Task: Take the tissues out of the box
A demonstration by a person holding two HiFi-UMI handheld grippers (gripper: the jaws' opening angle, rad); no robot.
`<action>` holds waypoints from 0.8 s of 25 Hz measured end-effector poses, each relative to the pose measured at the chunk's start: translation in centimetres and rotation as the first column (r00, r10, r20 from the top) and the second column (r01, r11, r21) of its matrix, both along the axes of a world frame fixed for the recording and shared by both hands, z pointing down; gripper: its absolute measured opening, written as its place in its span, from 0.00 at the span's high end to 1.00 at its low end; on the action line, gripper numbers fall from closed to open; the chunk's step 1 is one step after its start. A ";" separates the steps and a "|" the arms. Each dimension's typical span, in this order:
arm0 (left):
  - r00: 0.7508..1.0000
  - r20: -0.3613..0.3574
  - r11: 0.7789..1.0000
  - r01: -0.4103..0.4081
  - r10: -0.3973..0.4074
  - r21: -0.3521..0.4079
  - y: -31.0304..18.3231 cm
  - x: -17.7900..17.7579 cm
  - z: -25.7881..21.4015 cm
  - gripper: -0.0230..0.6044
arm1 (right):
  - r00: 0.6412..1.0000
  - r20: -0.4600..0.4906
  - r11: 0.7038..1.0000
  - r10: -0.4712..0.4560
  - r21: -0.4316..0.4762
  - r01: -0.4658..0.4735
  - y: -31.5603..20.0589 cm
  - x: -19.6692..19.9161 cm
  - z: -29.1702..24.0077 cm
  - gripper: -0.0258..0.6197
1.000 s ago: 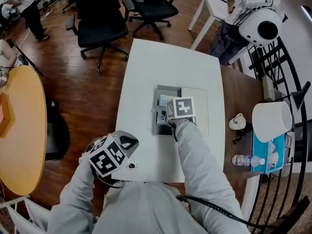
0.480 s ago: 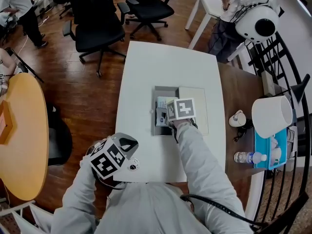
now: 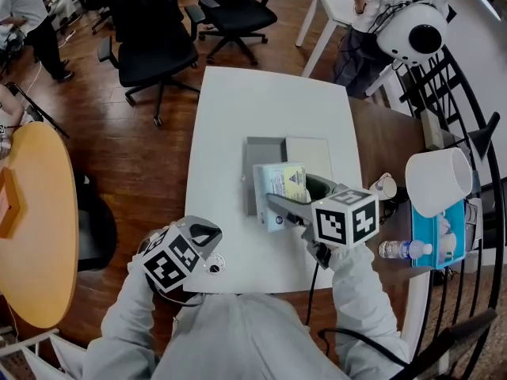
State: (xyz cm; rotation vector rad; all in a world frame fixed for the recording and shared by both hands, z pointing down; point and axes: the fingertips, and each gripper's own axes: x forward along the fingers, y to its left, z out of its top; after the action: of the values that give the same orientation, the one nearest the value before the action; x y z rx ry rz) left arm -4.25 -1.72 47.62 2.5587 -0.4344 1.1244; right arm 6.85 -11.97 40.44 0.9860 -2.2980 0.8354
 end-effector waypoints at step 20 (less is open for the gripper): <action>0.998 0.060 0.999 -0.014 0.017 -0.036 3.6 0.6 1.9 0.94 | 0.960 -0.247 0.975 -0.135 -0.207 0.084 13.1 2.1 15.7 0.32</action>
State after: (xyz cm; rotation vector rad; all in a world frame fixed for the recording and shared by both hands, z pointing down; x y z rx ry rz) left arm -3.67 1.90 49.57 2.5070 -0.4056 1.2065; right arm 8.97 1.16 56.15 0.8204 -1.9872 0.8151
